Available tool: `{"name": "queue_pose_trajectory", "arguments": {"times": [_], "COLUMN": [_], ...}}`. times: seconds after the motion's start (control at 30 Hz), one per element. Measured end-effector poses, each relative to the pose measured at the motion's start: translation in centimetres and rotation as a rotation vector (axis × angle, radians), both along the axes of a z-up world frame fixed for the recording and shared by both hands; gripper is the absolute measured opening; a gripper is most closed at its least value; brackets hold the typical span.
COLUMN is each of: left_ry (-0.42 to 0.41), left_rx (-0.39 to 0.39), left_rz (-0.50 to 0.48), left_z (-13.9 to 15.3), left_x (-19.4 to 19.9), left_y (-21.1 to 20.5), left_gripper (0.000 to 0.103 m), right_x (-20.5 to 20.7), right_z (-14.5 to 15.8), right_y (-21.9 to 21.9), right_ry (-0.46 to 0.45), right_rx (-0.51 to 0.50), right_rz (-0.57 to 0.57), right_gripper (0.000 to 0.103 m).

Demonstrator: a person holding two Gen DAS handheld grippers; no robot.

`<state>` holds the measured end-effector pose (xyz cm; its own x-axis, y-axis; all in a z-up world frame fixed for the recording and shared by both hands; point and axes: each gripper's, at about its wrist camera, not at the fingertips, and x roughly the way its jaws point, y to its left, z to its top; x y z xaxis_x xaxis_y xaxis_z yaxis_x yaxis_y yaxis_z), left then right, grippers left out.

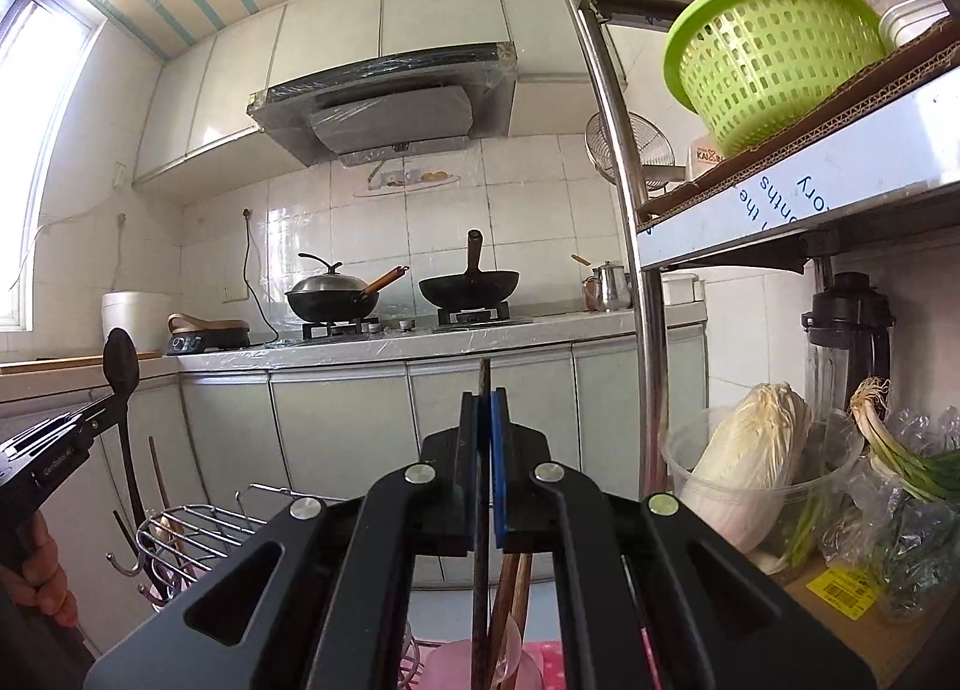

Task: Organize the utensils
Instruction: 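Lift the spoon and chopstick upright and carry both over the pink cup, then lower the spoon and chopstick into the pink cup and open both tools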

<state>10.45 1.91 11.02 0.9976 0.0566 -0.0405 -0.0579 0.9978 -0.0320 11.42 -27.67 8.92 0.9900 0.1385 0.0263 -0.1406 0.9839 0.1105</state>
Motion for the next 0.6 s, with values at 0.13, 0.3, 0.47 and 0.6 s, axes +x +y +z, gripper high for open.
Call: {"name": "queue_pose_trajectory", "arguments": {"times": [0.13, 0.3, 0.47, 0.6], "left_ry": [-0.026, 0.023, 0.086, 0.152], "left_rx": [0.04, 0.049, 0.061, 0.018], "left_rz": [0.016, -0.028, -0.066, -0.084], "left_z": [-1.4, -3.6, -5.7, -6.9], "left_x": [-0.2, -1.1, -1.9, -1.8], "left_y": [-0.6, -1.2, -1.9, -1.5], "left_gripper": [0.004, 0.004, 0.004, 0.004], "right_x": [-0.4, -1.3, -1.7, -1.6], "right_z": [-1.0, -2.9, -4.4, -5.8], "right_y": [0.1, 0.0, 0.3, 0.0], "right_ry": [0.009, 0.093, 0.197, 0.284], "right_rx": [-0.008, 0.009, 0.005, 0.042], "right_rz": [-0.003, 0.008, 0.027, 0.044], "right_gripper": [0.004, 0.004, 0.004, 0.004]}}
